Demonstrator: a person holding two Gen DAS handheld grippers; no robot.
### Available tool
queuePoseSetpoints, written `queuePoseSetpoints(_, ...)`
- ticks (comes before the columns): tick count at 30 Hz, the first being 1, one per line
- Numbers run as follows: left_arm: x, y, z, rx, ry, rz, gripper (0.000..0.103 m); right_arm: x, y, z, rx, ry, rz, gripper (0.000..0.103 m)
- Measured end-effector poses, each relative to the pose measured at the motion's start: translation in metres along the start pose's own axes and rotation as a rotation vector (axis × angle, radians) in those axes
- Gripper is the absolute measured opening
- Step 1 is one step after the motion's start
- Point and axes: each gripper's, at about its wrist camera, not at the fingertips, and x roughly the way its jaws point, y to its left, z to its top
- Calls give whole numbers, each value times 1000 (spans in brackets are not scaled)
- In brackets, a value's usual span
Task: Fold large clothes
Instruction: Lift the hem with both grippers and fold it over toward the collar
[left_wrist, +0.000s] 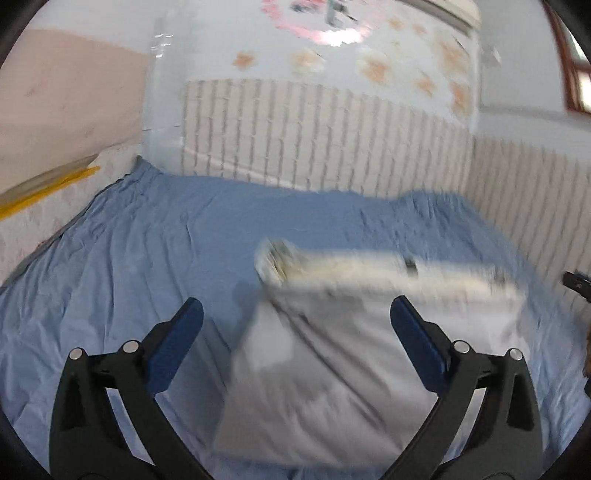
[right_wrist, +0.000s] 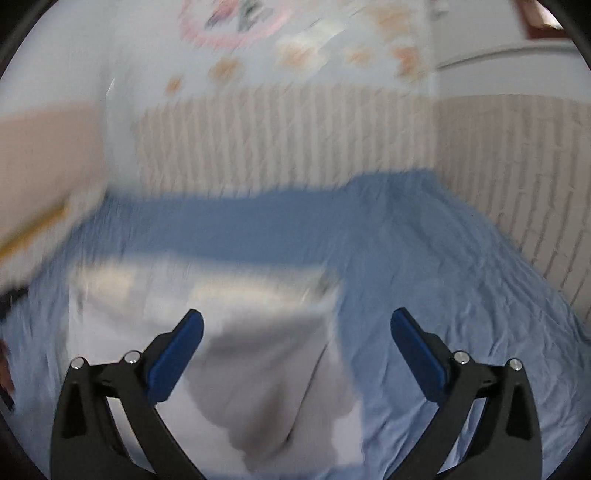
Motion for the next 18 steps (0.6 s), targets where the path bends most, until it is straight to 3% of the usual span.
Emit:
queuePoseSetpoints(4,20,-42,-25,43,66,-64,100,28,53,-35,-85,79,83,101)
queuePoseSetpoints(7,52,-69,-23,101,101,-84,100,60,85,-36,-177,88,65,101)
queuePoseSetpoints(9,85,-76,-12,88,105,-73,100,82,86,-25,-147,94,57,101)
queuePoseSetpoints(12,155,-81,-1,71,199,-32,100,129,82,-5,-105,141,29,101)
queuePoseSetpoints(15,217,-79,12,132,258,11,100,194,76,4,-91,204,74,102)
queuePoseSetpoints(18,259,-75,23,162,294,11,100,234,77,12,-79,235,76,102)
